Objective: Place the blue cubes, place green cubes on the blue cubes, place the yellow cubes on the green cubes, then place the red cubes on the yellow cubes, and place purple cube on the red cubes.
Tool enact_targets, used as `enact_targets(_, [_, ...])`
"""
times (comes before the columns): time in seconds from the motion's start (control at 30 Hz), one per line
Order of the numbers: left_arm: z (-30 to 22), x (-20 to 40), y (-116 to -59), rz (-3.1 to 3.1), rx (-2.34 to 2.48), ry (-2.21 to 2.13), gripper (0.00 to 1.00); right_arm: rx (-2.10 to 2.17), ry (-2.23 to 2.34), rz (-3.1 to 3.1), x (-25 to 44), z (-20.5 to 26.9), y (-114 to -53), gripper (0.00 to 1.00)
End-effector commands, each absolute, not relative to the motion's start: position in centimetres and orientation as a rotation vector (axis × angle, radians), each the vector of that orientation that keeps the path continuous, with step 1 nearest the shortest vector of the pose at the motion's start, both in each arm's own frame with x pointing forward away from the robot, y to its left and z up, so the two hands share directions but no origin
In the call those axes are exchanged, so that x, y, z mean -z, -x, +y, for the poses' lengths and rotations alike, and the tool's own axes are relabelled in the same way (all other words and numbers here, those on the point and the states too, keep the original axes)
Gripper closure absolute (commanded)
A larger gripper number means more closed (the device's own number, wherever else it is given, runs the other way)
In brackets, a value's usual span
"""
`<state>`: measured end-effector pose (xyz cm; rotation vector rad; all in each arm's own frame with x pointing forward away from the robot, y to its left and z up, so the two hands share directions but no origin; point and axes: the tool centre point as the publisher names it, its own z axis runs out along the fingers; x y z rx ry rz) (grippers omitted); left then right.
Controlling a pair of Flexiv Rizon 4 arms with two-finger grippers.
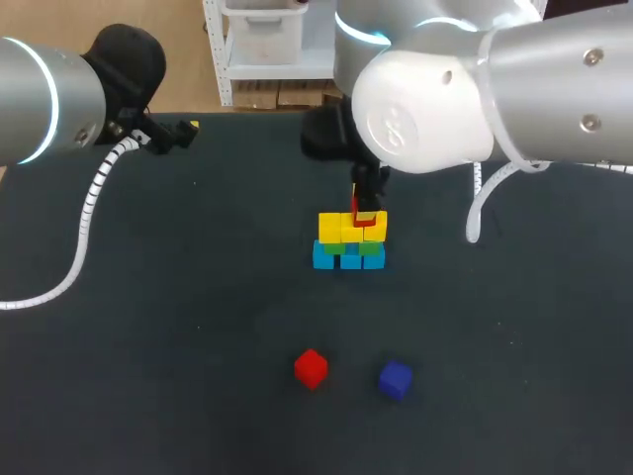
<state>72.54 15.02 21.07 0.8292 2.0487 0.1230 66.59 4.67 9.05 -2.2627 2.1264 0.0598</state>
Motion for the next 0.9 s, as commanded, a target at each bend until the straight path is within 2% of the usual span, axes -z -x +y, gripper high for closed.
enact_targets(0.03, [15.09, -21.05, -72.7, 2.048, -0.118, -0.833, 0.0, -0.056, 2.266, 2.126, -9.06, 4.74, -66.62, 0.81])
enact_targets(0.37, [15.09, -21.05, -72.7, 2.048, -0.118, -0.833, 0.0, -0.038, 2.263, 2.125, -9.02, 4.75, -66.68, 0.5])
enact_targets(0.4, [15.09, -21.05, -72.7, 2.048, -0.118, -0.833, 0.0, -0.037, 2.263, 2.124, -9.01, 4.75, -66.68, 0.4])
enact_targets(0.47, [15.09, -21.05, -72.7, 2.048, -0.118, -0.833, 0.0, -0.034, 2.264, 2.124, -9.01, 4.74, -66.7, 0.11])
enact_targets(0.5, [15.09, -21.05, -72.7, 2.048, -0.118, -0.833, 0.0, -0.033, 2.263, 2.124, -9.0, 4.74, -66.71, 0.04])
enact_targets(0.53, [15.09, -21.05, -72.7, 2.048, -0.118, -0.833, 0.0, -0.034, 2.263, 2.124, -8.98, 4.73, -66.75, 0.02])
enact_targets(0.57, [15.09, -21.05, -72.7, 2.048, -0.118, -0.833, 0.0, -0.033, 2.263, 2.125, -8.94, 4.72, -66.81, 0.01])
enact_targets(0.67, [15.09, -21.05, -72.7, 2.048, -0.118, -0.833, 0.0, -0.03, 2.257, 2.124, -8.95, 4.68, -66.92, 0.11])
enact_targets(0.73, [15.09, -21.05, -72.7, 2.048, -0.118, -0.833, 0.0, -0.018, 2.25, 2.122, -8.98, 4.65, -67.0, 0.21])
enact_targets(0.83, [15.09, -21.05, -72.7, 2.048, -0.118, -0.833, 0.0, 0.001, 2.244, 2.121, -8.98, 4.65, -67.13, 0.46])
enact_targets(0.9, [15.09, -21.05, -72.7, 2.048, -0.118, -0.833, 0.0, 0.006, 2.243, 2.117, -8.99, 4.69, -67.19, 0.53])
